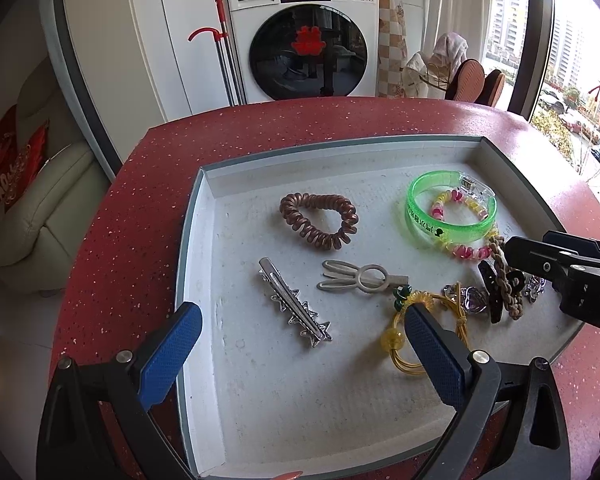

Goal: Organize jewelry

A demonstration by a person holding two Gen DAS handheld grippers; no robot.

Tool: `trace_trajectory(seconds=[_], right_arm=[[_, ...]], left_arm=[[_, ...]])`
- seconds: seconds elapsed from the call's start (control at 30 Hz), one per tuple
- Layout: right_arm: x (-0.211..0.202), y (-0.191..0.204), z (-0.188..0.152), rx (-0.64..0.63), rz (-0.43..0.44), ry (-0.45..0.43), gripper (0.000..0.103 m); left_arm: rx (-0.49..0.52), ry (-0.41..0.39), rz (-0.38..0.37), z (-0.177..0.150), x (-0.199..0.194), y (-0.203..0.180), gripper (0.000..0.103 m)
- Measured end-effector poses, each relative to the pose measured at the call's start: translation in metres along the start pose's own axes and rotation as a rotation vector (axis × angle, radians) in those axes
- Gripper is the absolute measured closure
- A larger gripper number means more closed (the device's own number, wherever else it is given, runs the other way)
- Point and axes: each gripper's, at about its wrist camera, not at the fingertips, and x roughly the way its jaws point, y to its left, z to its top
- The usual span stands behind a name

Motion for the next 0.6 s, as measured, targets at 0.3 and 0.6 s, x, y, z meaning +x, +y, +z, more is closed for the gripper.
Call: trace_trajectory(seconds=[0.3, 0.6], right_arm=[[-0.012, 0.010, -0.003, -0.044, 0.006, -0.014, 0.023], [-0.020, 0.009, -0.016, -0.022, 0.019, -0.065, 0.013]], left_arm=[[-0.023, 0.016, 0.000, -0.002, -0.005, 0.005, 0.000], [-0.003, -0.006, 0.007, -0.004, -0.017, 0.002, 0.000]])
